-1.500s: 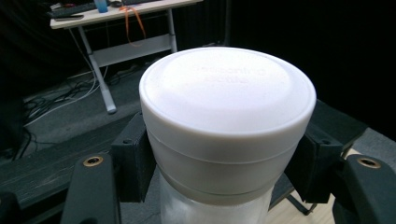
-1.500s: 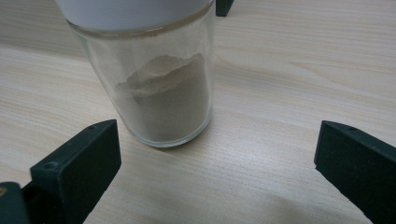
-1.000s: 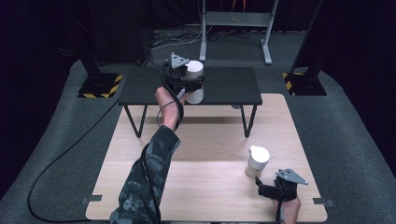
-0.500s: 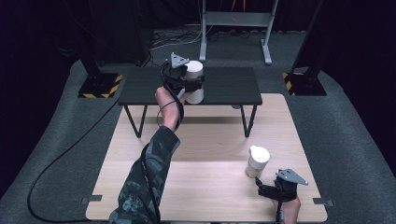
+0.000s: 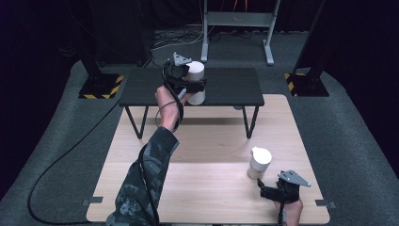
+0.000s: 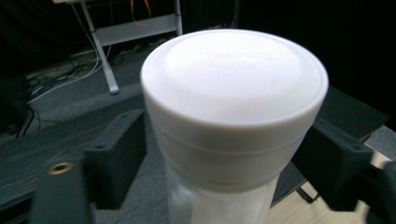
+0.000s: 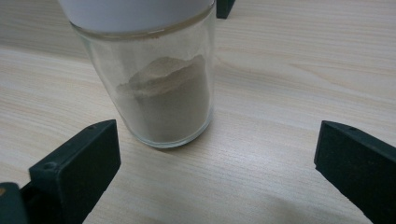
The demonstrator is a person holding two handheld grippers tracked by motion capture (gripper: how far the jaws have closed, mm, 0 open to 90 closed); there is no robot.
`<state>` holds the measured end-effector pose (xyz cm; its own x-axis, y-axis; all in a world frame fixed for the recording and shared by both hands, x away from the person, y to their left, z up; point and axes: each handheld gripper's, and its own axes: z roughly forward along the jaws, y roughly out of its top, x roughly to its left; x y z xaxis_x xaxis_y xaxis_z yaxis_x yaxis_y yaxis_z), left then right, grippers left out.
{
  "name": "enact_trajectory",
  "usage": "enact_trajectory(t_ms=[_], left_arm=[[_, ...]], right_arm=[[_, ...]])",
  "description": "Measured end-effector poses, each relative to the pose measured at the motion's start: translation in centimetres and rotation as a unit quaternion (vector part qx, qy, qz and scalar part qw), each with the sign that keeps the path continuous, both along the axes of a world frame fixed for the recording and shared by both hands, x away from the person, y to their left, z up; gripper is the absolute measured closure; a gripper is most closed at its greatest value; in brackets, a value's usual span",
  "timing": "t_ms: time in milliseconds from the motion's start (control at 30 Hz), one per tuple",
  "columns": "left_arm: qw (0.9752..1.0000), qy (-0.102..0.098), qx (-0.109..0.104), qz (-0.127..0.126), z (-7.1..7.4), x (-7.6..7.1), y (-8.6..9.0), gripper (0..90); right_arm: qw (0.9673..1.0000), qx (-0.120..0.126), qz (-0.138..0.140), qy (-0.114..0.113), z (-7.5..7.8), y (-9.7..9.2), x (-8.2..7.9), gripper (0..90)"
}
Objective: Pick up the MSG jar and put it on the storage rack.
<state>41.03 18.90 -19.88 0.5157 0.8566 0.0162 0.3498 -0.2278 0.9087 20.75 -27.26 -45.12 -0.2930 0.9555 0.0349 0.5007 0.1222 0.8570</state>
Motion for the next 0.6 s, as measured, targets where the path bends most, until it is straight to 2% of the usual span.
enact_trajectory(t_ms=[33,133,167,233,267,300,367,433,533,600], left_arm=[[1.0,0.008,0.005,0.003,0.3,0.0,-0.1,12.7],[0.9995,0.021,0.02,0.008,1.0,-0.3,-0.2,0.6],[0.9993,0.021,0.027,0.011,1.2,-0.8,-0.1,0.6],[0.9988,0.033,0.033,0.008,1.6,-1.0,0.2,0.6],[0.9988,0.033,0.033,0.008,1.6,-1.0,0.2,0.5],[0.9975,0.048,0.051,0.005,2.0,-1.2,0.3,0.4],[0.996,0.064,0.063,0.0,2.3,-1.3,0.5,0.4],[0.9954,0.066,0.07,0.0,2.3,-1.6,0.6,0.4],[0.9921,0.087,0.089,-0.013,2.2,-2.3,1.3,0.3],[0.9887,0.107,0.102,-0.025,1.9,-2.5,1.5,0.3]], right_arm=[[1.0,0.0,0.0,0.0,0.0,0.0,0.0,0.0],[1.0,0.001,0.0,0.002,0.0,0.0,0.0,0.0],[1.0,0.001,0.0,0.002,0.0,0.0,0.0,0.0],[1.0,0.001,0.0,0.002,0.0,0.0,0.0,0.0],[1.0,0.001,0.0,0.002,0.0,0.0,0.0,0.0],[1.0,0.001,0.0,0.002,0.0,0.0,0.0,0.0],[1.0,0.0,0.0,0.002,0.0,0.0,0.0,0.0],[1.0,0.0,0.001,0.002,0.1,0.0,0.1,0.0],[1.0,0.0,0.0,0.002,0.1,0.0,0.1,0.0],[1.0,0.0,-0.001,0.003,0.1,0.0,0.1,0.0]])
